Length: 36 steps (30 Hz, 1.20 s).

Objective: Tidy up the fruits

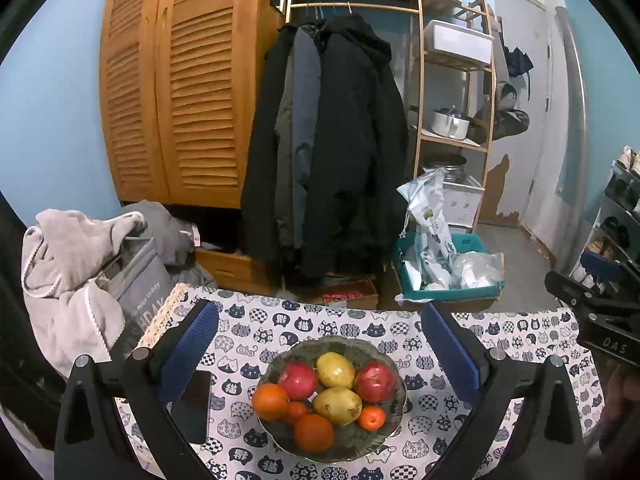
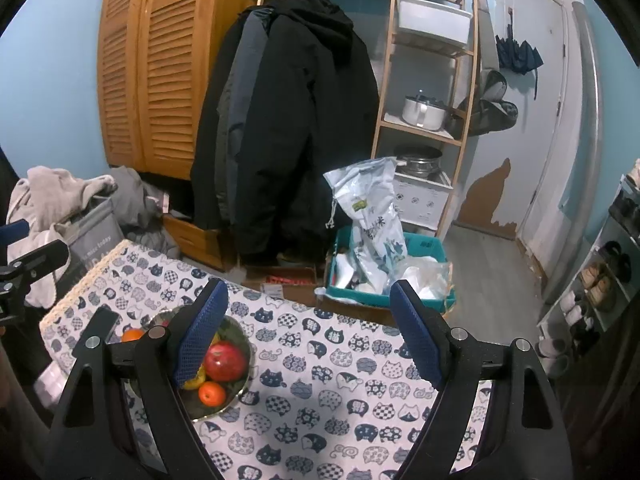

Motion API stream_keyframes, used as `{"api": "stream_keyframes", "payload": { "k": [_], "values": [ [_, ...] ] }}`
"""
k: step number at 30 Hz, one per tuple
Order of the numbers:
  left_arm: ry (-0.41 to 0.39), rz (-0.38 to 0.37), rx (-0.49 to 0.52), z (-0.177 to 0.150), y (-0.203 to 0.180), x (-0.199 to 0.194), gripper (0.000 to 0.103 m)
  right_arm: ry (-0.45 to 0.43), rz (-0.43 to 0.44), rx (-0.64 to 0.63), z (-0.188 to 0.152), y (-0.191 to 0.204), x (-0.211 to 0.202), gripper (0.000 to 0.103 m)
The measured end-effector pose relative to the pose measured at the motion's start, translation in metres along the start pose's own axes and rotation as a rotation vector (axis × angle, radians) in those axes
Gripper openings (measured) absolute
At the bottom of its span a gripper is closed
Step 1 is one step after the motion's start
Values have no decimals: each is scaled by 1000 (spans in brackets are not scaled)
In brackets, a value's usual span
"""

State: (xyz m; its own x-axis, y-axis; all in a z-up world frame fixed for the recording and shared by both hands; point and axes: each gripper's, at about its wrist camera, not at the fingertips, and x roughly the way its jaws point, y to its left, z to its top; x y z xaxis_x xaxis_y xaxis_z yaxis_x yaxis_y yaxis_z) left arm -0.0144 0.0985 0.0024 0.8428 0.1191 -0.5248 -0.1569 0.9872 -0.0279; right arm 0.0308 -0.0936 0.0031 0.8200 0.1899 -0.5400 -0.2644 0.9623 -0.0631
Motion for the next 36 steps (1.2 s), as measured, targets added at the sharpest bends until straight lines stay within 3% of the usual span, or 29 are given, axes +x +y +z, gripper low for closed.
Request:
{"api": "stream_keyframes", "payload": {
  "k": [36],
  "values": [
    [13,0,-2,0,-3,-3,102,-1,0,-2,0,0,-1,82]
  ]
}}
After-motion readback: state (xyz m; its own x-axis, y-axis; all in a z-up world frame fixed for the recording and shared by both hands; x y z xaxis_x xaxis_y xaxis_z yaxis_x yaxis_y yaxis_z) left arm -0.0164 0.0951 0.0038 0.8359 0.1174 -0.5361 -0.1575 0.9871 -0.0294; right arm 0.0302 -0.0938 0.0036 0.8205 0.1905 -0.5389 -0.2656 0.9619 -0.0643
